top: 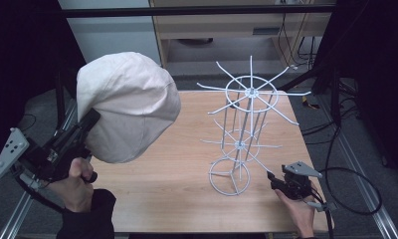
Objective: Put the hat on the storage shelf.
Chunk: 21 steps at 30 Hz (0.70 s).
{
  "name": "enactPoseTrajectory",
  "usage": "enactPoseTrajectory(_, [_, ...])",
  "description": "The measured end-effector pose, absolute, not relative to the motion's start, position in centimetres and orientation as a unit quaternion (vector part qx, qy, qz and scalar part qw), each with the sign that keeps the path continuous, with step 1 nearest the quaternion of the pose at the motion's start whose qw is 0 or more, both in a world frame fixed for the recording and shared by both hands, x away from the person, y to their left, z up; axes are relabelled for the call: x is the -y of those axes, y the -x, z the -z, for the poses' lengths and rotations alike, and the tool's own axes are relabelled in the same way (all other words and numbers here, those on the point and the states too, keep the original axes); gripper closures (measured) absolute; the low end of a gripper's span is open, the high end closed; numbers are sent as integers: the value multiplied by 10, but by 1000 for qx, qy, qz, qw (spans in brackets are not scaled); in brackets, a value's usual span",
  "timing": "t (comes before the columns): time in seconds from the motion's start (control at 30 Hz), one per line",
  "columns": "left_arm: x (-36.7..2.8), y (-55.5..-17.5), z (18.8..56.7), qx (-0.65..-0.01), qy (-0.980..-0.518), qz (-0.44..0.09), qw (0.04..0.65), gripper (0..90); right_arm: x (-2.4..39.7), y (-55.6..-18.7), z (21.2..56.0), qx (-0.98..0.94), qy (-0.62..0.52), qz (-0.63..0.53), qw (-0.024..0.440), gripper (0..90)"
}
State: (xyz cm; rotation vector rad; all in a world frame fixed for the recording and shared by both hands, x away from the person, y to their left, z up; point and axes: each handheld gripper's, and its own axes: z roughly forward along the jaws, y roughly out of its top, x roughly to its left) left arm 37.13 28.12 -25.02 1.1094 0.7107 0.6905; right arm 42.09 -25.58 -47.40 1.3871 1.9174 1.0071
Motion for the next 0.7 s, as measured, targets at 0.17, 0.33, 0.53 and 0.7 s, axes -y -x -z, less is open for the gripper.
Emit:
enactPoseTrajectory(0.17, [-278,-369,246,-313,-498,-316,744,882,256,-421,474,-716,-517,-376,281,408])
enactPoseTrajectory(0.33, [-273,-369,242,-301,-481,-309,763,882,256,-421,474,-716,-517,-375,281,407])
enactPoseTrajectory(0.53, [-268,-366,235,-288,-467,-300,780,882,256,-421,474,-716,-517,-375,281,407])
enactPoseTrajectory(0.7, [-264,-363,232,-281,-458,-288,793,882,257,-421,474,-717,-516,-376,280,408])
